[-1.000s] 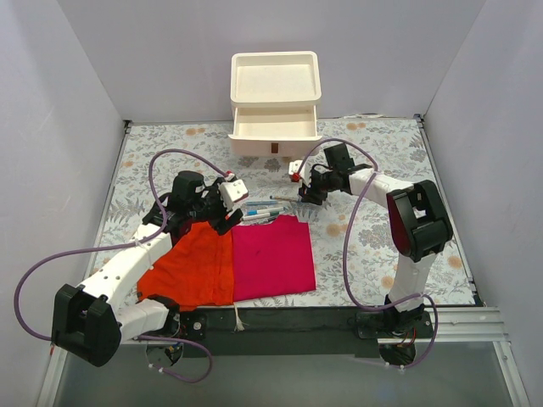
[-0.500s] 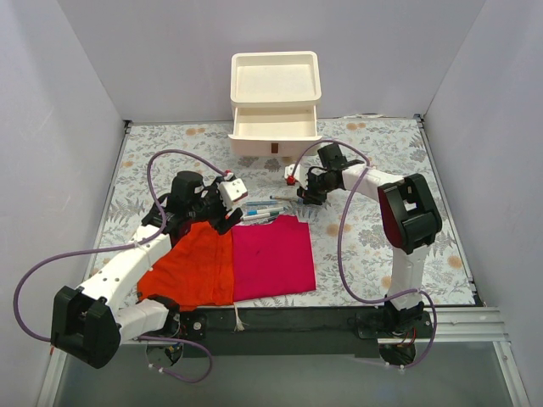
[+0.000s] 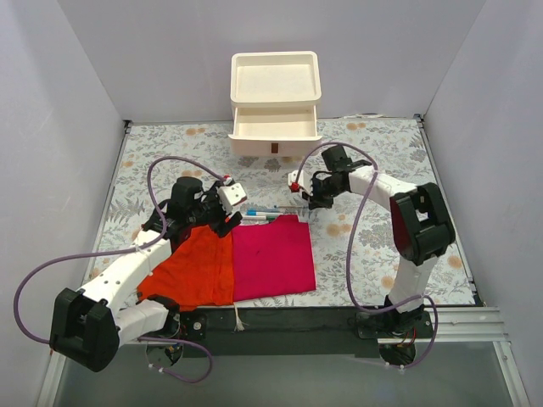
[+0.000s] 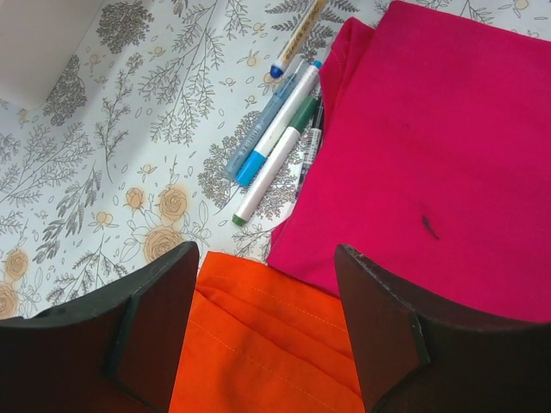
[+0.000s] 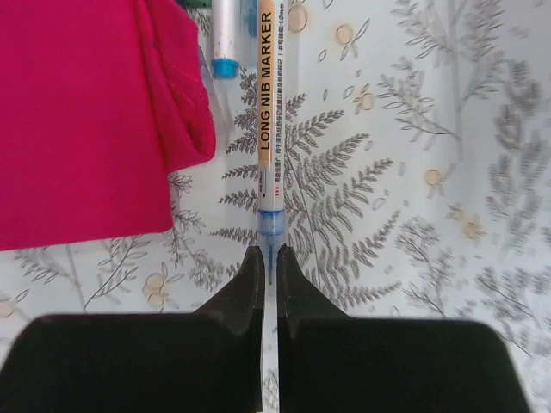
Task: Sort the stationery into containers
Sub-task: Pick up the pen from the center of the board, then place the pen in the storage box.
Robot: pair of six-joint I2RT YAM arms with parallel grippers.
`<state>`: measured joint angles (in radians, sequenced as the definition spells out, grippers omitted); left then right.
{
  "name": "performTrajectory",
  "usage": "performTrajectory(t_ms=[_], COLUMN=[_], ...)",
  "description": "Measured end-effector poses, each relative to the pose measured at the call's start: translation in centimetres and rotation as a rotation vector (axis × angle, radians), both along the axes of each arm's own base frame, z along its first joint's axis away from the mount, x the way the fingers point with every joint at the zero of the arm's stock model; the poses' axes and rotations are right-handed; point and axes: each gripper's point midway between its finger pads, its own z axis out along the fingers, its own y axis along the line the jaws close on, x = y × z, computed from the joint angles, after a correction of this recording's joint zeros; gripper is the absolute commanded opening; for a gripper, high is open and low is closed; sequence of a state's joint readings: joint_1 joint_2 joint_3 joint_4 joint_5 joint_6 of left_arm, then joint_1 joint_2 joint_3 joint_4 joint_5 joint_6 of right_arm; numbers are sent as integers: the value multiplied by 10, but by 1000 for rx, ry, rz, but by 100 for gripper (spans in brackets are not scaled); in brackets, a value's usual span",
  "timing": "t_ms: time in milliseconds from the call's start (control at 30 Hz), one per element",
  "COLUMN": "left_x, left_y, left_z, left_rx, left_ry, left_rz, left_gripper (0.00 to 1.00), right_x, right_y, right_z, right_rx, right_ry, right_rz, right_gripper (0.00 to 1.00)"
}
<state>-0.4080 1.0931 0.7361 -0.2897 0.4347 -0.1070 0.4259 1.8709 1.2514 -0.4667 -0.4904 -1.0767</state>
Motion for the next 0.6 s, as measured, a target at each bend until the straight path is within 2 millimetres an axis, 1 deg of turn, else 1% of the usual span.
performTrajectory(t_ms=[67,100,167,233,267,300,367,433,500,600], left_x=[1,1,3,5,6,7,8,10,12,13], left_y=[1,1,1,1,1,1,1,0,-1,-2], left_z=[-1,-2,-3,-2,-3,-4,-6,-4,0,2], left_rx=[-6,-8,-17,-28,-35,-38,-46,-56,-69,-81], left_ry=[-14,-18,-30,-48,-56,-61,-63,-72,-86,-89], left_rz=[10,13,23,31,38,41,49,54,57,62], left_gripper=[65,65,65,65,66,66,66,66,66,66], right_x=[-3,-2,2,13,20,26,37,48,60,83], right_y=[-1,-1,2,6,9,12,15,18,21,26], right_z=[25,42,81,124,149,167,194,217,234,251], right_rx=[15,32,70,118,144,162,189,209,219,224], right_ry=[-35,-68,-143,-235,-286,-326,-382,-426,-464,-514], right_rz=[0,-1,-4,-15,-23,-31,-49,-68,-86,-109], right_gripper=[1,1,1,1,1,1,1,1,1,1])
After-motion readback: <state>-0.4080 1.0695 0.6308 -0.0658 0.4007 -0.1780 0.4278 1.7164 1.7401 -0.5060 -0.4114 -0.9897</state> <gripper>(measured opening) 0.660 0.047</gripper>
